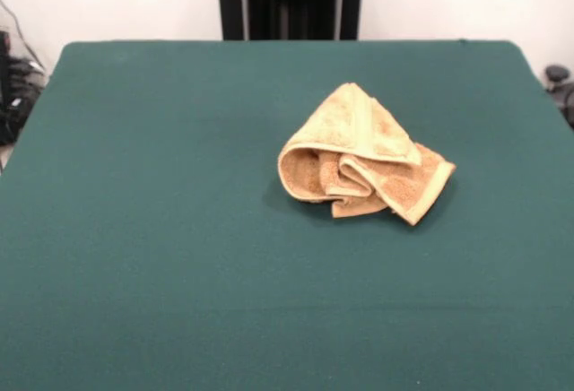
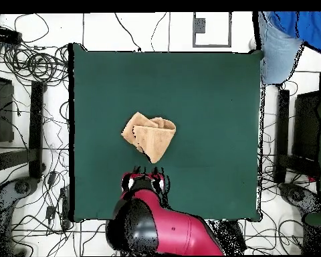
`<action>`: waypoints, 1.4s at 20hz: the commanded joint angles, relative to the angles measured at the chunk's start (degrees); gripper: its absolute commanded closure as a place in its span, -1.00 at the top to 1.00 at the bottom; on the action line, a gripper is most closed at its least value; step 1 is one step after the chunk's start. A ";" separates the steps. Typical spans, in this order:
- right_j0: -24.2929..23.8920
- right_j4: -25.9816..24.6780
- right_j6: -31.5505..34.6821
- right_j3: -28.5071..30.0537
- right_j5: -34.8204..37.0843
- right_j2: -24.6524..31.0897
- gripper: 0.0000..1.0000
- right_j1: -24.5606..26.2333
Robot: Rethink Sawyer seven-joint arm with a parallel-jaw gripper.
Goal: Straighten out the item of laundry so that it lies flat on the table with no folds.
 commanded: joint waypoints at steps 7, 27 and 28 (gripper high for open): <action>2.62 1.65 10.23 1.25 4.81 4.61 1.00 3.07; 0.63 2.33 13.08 3.28 -2.33 6.70 1.00 5.95; -1.51 3.45 11.33 1.72 2.55 6.92 1.00 5.31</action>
